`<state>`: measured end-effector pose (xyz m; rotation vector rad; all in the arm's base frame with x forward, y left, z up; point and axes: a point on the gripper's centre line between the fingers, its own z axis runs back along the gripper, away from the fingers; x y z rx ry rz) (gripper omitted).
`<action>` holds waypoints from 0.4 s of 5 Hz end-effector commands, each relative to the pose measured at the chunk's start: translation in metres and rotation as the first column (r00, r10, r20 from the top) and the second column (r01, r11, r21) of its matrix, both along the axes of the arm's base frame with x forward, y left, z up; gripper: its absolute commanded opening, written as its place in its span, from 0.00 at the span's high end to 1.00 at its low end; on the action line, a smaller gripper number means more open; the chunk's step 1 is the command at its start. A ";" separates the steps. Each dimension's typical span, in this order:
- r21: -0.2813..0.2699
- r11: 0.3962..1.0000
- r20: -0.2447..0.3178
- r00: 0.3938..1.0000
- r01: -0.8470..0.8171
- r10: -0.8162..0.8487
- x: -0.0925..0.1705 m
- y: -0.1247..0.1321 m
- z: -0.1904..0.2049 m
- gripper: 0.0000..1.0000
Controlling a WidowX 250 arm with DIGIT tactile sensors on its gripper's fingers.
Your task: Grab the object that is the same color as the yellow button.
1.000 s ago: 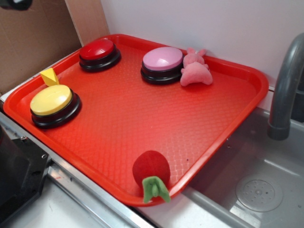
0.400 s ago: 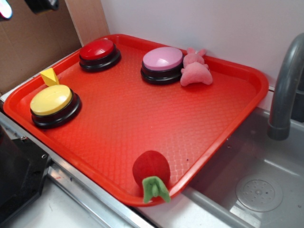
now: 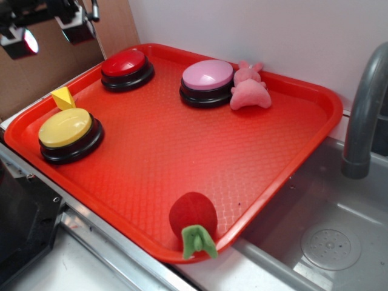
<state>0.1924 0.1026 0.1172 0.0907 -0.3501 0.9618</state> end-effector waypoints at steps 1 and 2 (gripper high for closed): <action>0.032 0.996 -0.046 0.996 -0.078 0.080 0.005 0.019 -0.043 0.00; 0.020 0.995 -0.102 0.989 -0.101 0.103 0.000 0.030 -0.067 0.00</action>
